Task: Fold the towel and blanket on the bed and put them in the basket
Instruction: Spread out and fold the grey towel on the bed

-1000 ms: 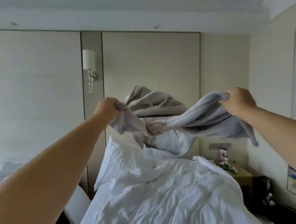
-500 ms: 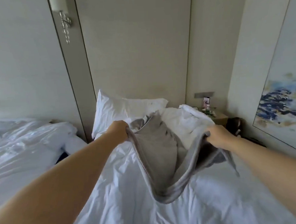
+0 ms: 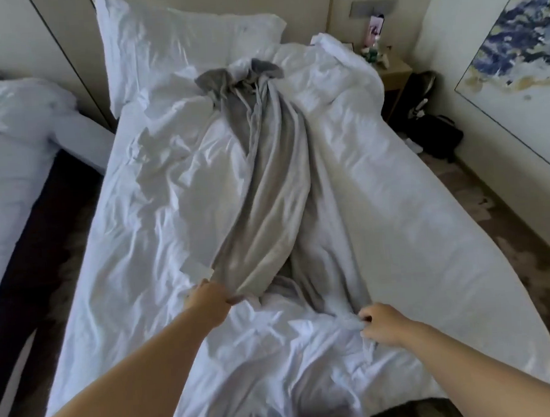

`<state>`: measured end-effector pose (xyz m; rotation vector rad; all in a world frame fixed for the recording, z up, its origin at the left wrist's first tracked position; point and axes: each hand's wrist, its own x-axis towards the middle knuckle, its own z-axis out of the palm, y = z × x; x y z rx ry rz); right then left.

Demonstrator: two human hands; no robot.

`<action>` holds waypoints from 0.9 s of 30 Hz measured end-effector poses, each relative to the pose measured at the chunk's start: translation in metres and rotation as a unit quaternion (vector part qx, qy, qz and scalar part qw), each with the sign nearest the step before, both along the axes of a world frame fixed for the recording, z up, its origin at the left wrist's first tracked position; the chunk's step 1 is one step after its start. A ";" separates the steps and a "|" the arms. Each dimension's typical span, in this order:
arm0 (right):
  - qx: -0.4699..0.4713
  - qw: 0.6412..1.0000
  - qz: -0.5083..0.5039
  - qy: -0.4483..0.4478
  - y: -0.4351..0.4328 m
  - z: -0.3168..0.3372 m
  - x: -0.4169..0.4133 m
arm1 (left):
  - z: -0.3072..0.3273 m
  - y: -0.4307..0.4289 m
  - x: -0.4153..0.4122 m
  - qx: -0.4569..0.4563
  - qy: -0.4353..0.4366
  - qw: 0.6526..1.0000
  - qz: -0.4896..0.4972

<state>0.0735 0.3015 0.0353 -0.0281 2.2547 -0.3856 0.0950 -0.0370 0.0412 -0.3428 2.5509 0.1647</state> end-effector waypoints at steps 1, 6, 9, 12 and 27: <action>-0.012 0.999 -0.025 -0.021 0.003 -0.010 0.008 | -0.013 0.002 0.009 0.002 -0.022 1.000 0.004; -0.056 0.980 -0.174 -0.072 0.017 -0.059 0.032 | -0.070 0.012 0.046 0.097 -0.086 0.984 0.121; -0.046 0.958 -0.278 -0.063 0.026 -0.086 0.041 | -0.094 0.016 0.057 0.173 -0.048 0.932 0.316; -0.109 0.849 -0.506 -0.106 0.032 -0.107 0.050 | -0.115 0.015 0.057 0.262 -0.060 0.836 0.479; -0.384 0.474 -0.787 -0.093 0.026 -0.084 0.011 | -0.101 0.012 -0.024 0.418 0.105 0.603 0.672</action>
